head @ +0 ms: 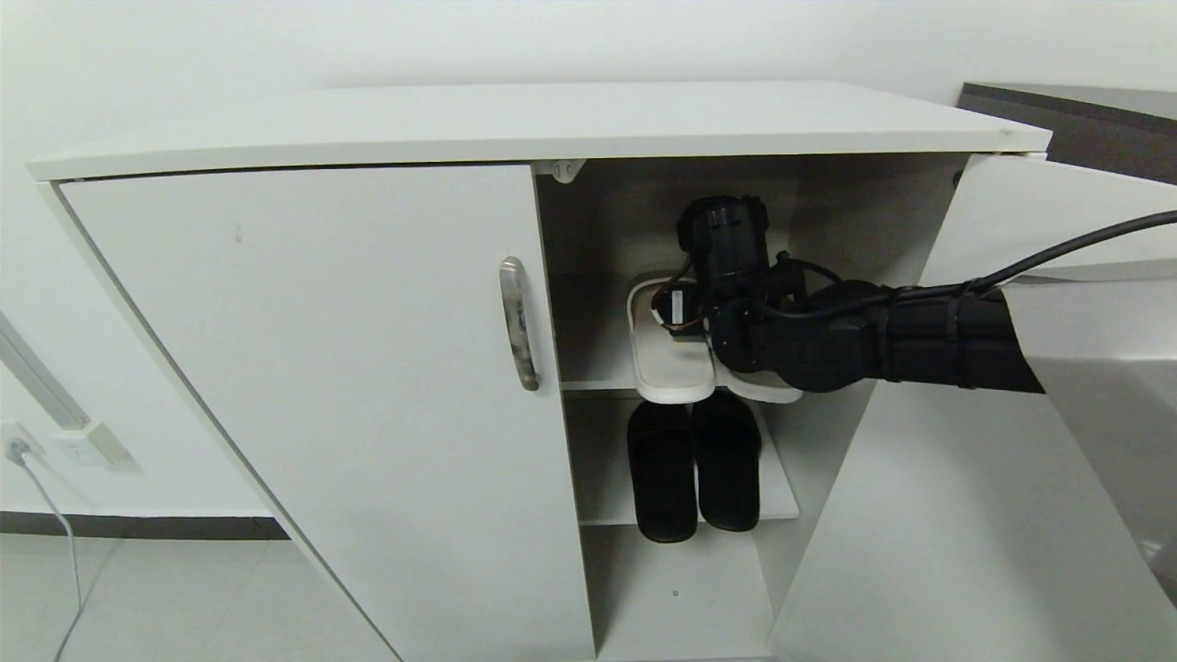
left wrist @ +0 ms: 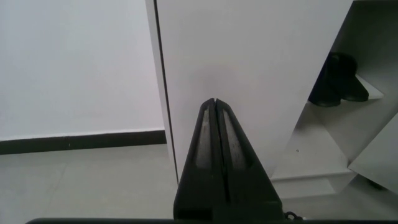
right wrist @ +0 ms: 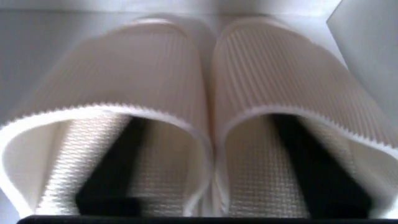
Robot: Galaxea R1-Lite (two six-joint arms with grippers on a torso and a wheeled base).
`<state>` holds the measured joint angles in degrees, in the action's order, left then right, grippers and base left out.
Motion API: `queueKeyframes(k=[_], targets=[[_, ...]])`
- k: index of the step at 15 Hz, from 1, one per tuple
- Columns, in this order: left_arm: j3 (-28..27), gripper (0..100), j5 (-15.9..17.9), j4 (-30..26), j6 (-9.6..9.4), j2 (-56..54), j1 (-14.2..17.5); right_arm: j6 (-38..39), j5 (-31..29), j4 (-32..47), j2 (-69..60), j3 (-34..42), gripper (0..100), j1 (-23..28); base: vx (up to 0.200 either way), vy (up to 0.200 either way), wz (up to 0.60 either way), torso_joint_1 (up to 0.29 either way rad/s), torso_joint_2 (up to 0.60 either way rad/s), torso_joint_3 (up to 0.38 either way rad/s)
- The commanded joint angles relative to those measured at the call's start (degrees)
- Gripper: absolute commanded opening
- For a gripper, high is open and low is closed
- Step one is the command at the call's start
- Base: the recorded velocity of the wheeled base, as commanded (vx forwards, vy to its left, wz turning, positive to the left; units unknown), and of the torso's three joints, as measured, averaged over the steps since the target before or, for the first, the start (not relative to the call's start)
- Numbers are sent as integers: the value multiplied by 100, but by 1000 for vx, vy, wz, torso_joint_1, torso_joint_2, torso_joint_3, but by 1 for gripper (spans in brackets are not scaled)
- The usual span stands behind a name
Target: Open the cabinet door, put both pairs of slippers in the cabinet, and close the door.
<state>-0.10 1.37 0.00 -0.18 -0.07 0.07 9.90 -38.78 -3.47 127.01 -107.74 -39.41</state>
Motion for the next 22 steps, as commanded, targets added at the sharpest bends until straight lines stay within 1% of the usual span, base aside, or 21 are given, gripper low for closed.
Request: queueKeyframes(k=[1,6,9,12,13,14,18,20,21,22], targets=[[1,0,4,0,1,7,1,3,2,-22,-282,271,100,-67,0,0,0,0,0,0],[1,0,4,0,1,7,1,30,-25,-154,-977,1097,100,-278,0,0,0,0,0,0],[1,0,4,0,1,7,1,21,-25,-514,-1583,1985,100,-524,0,0,0,0,0,0],[1,0,4,0,1,7,1,-67,2,-1173,-2155,3119,100,-893,0,0,0,0,0,0],[1,0,4,0,1,7,1,-146,11,-1349,-2242,3286,100,-963,0,0,0,0,0,0],[1,0,4,0,1,7,1,-234,37,-1656,-2418,3655,100,-1069,0,0,0,0,0,0],[1,0,4,0,1,7,1,-260,731,-2201,-3077,4833,100,-1376,0,0,0,0,0,0],[1,0,4,0,1,7,1,-278,951,-2324,-3271,5167,100,-1429,0,0,0,0,0,0],[1,0,4,0,1,7,1,-304,977,-2368,-3297,5211,0,-1429,0,0,0,0,0,0],[1,0,4,0,1,7,1,-304,986,-2447,-3297,5237,0,-1429,0,0,0,0,0,0]])
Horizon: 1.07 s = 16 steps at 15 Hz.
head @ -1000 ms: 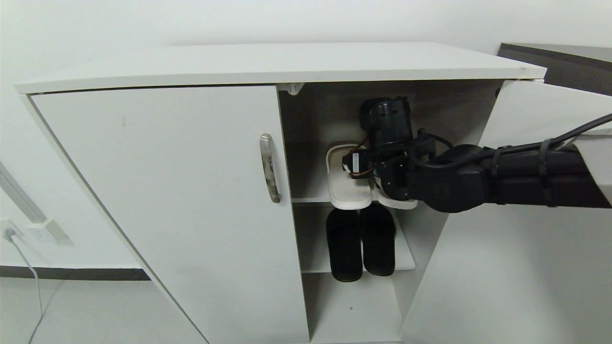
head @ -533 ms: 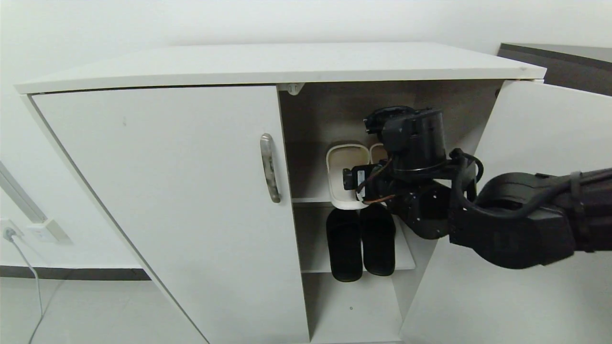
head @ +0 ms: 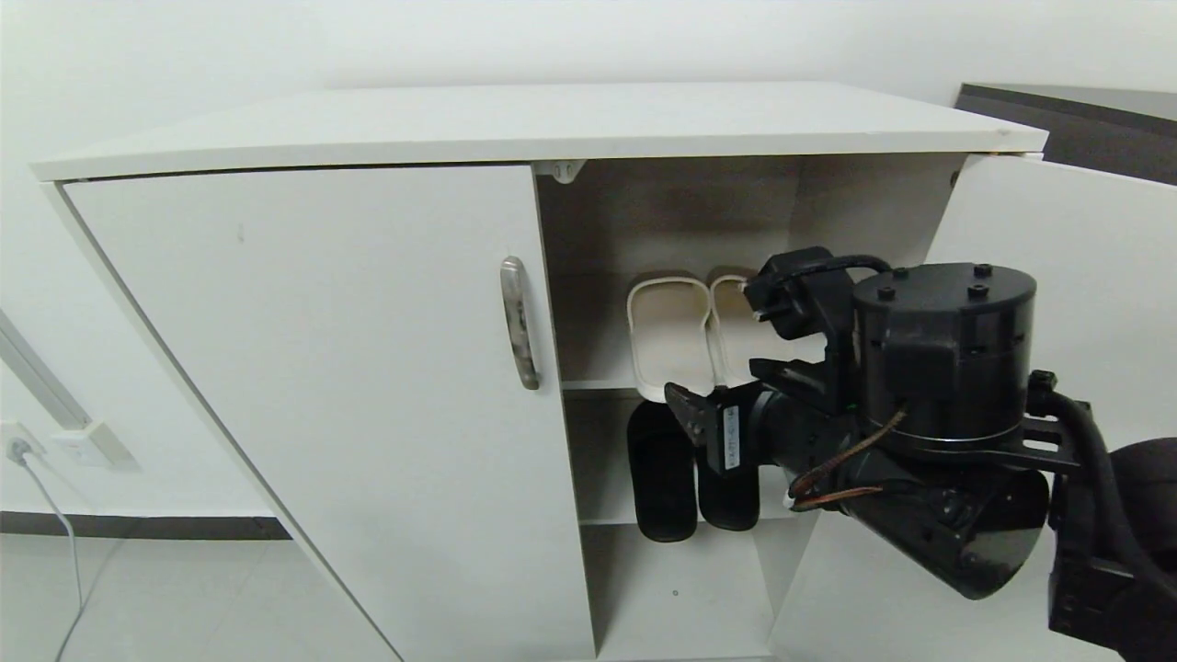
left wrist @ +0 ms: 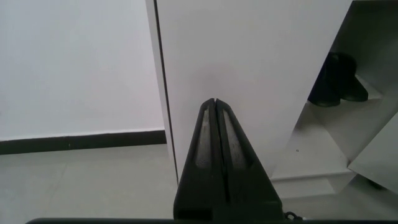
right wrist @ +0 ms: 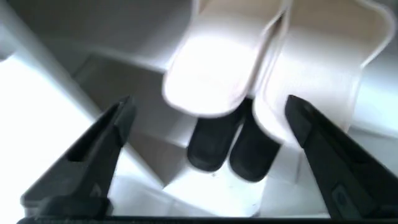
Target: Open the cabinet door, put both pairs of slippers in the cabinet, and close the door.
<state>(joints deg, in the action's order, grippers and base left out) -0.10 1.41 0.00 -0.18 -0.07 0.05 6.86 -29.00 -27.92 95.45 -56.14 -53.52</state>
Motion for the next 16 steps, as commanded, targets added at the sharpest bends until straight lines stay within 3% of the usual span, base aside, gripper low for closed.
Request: queueKeyframes(k=[1,16], targets=[[1,0,-1,0,1,7,4,-10,17,-100,-141,103,0,-18,-200,0,0,-2,2,7],[1,0,-1,0,1,7,4,-71,281,-689,-106,780,0,25,-200,0,0,4,4,3]])
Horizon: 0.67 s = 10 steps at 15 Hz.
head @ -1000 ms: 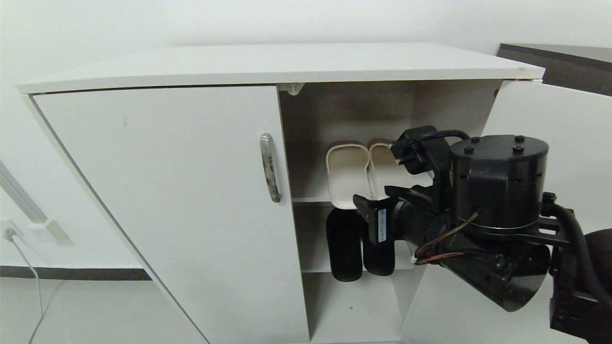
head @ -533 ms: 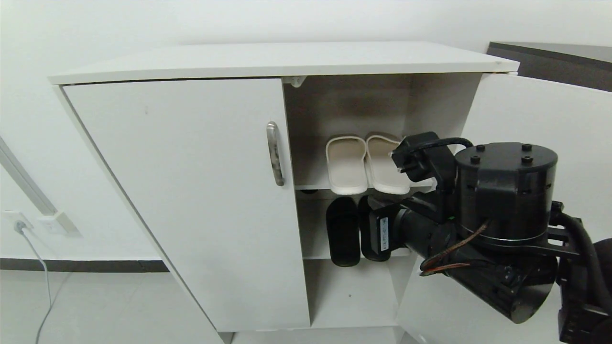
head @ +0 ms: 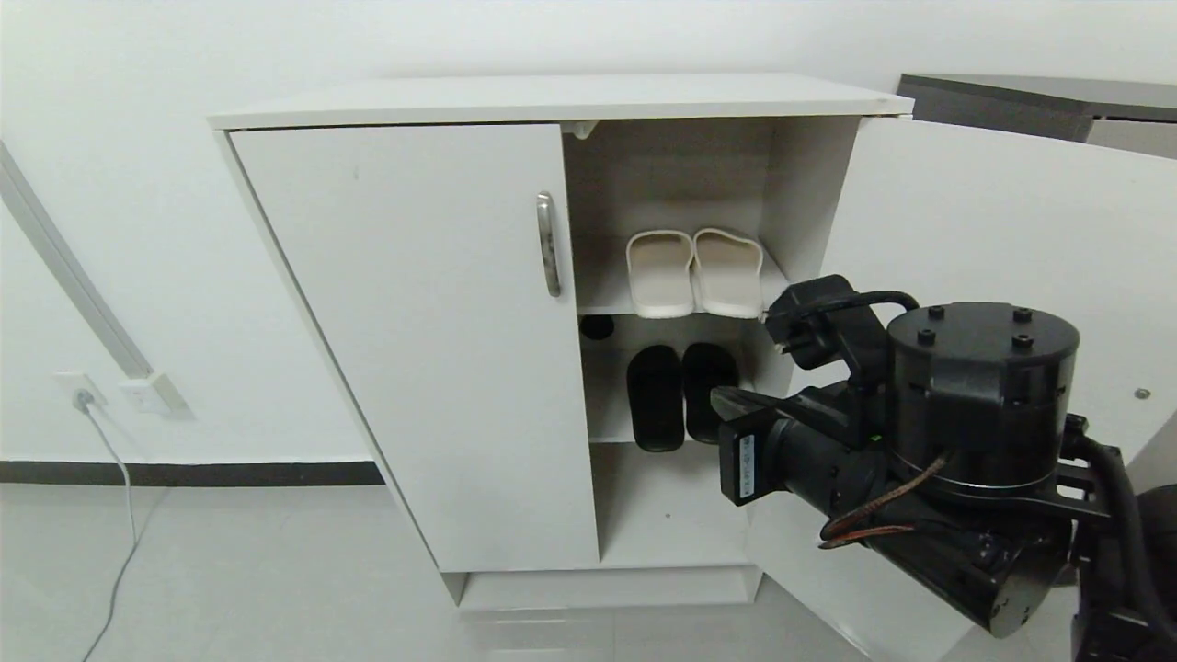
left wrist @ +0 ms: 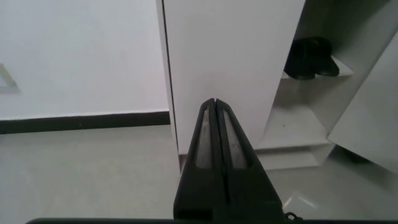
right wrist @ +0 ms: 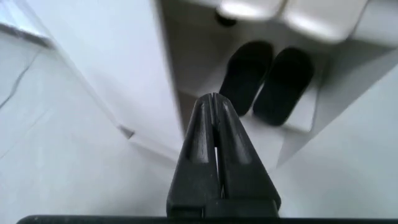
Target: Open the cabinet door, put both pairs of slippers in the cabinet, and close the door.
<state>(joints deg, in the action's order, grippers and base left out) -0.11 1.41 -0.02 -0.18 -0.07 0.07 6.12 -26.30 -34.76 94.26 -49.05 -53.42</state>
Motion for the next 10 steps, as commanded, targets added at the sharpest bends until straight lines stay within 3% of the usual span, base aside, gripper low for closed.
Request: queueKeyframes(k=[1,2,10], targets=[[2,0,-1,2,1,7,1,3,63,-14,31,107,0,33,-200,0,0,7,7,-2],[2,0,-1,2,1,7,1,3,151,-31,22,177,0,42,-200,0,0,2,7,2],[2,0,-1,2,1,7,1,-6,309,-128,154,405,0,156,0,0,0,0,0,0]])
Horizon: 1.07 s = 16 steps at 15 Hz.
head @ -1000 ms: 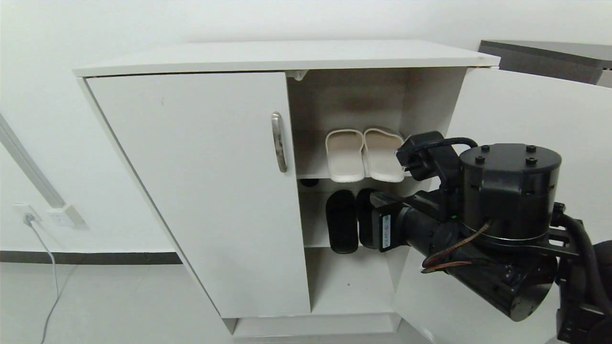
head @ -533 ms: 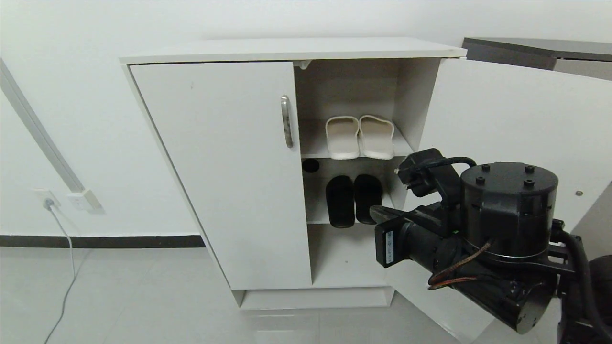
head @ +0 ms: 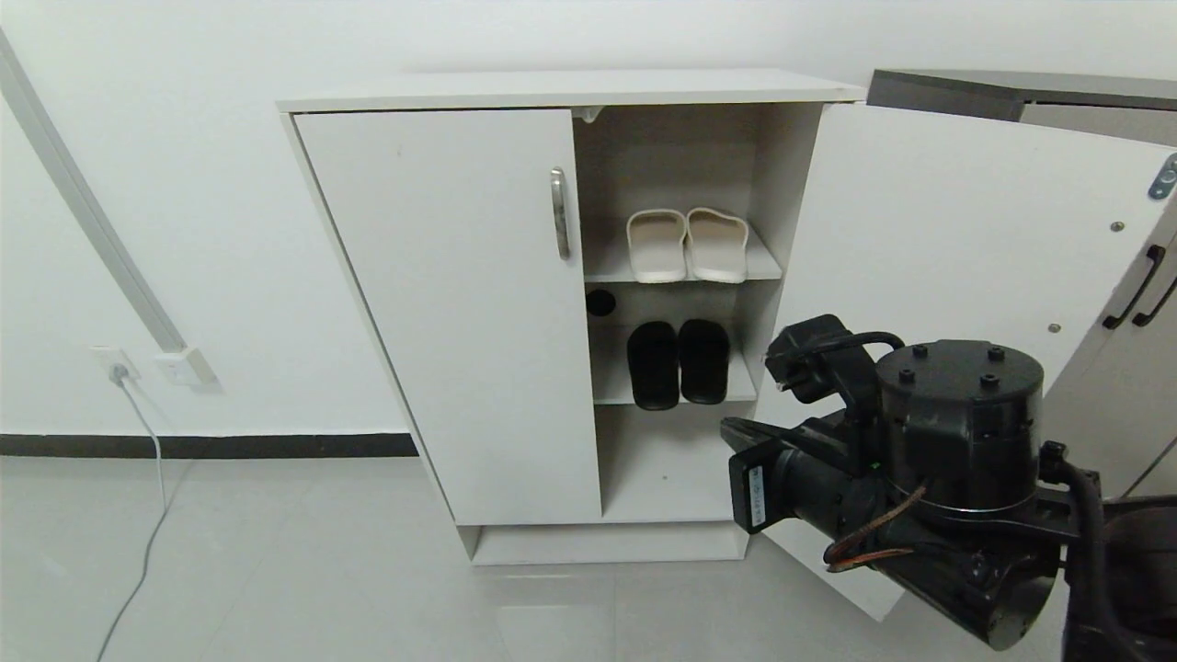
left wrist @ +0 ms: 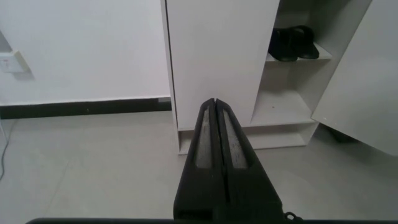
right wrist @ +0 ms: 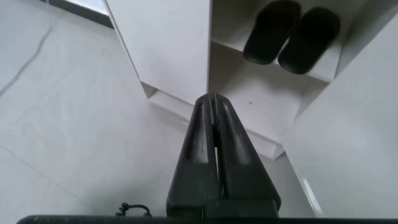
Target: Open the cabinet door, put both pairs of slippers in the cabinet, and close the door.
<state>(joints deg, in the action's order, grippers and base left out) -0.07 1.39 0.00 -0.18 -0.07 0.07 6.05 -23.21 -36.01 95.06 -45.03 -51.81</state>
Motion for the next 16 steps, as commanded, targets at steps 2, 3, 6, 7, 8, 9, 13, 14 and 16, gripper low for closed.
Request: queueKeyframes(k=[2,3,6,7,8,9,13,14,16], targets=[[-1,0,2,0,1,7,1,2,1,-11,127,12,0,4,0,0,0,0,0,0],[-1,0,2,0,1,7,1,2,1,-11,135,12,0,4,0,0,0,0,0,0],[-1,0,2,0,1,7,1,2,-8,-11,135,56,0,-5,0,0,0,0,0,0],[-1,0,2,-9,1,7,1,-7,-8,-11,144,56,0,-5,0,0,0,0,0,0],[-1,0,2,0,1,7,1,-7,-8,-11,135,56,0,-5,0,0,0,0,0,0],[-1,0,2,0,1,7,1,-33,-8,-11,135,56,0,-5,0,0,0,0,0,0],[-1,0,2,0,1,7,1,-51,-17,-11,91,65,0,-5,0,0,0,0,0,0],[-1,0,2,0,1,7,1,-69,-17,-11,91,56,0,-5,0,0,0,0,0,0],[-1,0,10,-9,-8,7,1,-121,-34,-11,83,91,0,-5,0,0,0,0,0,0]])
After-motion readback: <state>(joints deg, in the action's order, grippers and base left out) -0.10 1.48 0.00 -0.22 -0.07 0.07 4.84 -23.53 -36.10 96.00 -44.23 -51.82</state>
